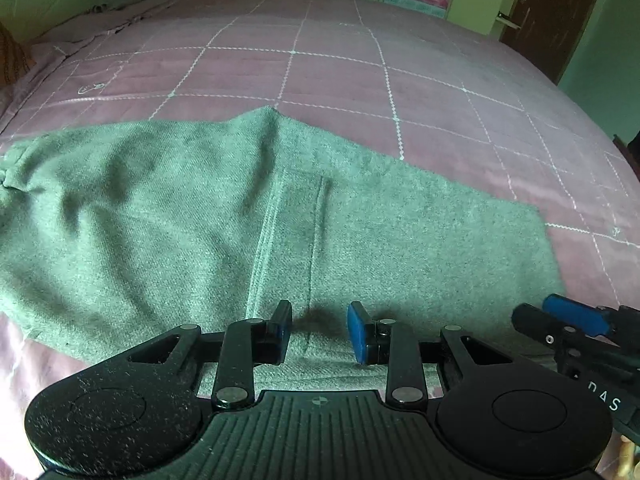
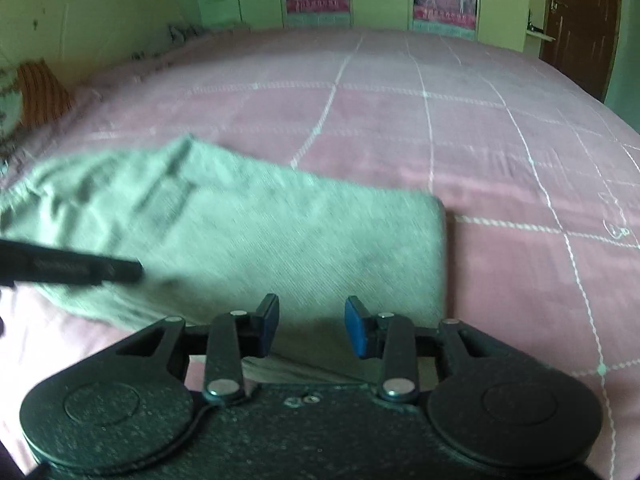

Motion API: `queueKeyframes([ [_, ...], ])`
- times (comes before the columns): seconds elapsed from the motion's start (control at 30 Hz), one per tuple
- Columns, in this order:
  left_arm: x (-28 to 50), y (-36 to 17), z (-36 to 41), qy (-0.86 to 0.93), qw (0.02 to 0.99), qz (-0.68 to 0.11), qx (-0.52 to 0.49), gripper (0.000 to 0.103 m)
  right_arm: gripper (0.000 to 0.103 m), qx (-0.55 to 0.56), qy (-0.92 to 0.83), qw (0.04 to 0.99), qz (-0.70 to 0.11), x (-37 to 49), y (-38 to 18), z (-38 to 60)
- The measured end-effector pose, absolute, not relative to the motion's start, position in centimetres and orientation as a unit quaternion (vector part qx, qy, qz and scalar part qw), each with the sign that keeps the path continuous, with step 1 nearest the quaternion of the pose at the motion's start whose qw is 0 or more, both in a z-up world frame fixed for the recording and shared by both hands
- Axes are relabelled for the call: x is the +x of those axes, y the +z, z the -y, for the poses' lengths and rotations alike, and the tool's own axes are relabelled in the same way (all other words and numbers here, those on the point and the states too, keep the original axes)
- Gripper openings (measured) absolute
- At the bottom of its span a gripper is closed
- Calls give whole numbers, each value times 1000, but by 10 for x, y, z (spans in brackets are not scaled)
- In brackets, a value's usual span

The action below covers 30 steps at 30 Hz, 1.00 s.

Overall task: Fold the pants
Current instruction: 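Move both open tools over the grey pants toward the cuff end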

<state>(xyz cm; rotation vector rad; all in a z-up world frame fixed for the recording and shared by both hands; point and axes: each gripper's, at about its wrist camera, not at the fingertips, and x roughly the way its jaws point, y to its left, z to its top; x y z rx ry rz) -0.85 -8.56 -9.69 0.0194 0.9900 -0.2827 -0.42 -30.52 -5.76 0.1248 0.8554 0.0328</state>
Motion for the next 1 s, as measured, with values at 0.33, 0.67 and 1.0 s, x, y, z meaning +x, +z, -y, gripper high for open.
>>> queueKeyframes([
  [0.33,-13,-108,82,-146,868,-473,33,31,37,68,22,899,-433,3,-74,274],
  [0.67,-12,-99,32,-110,874,-472,-22,31,38,82,39,905,-417,12,-56,256],
  [1.0,-1,-118,0,-92,857,-502,-68,31,39,44,59,890,-449,32,-82,211],
])
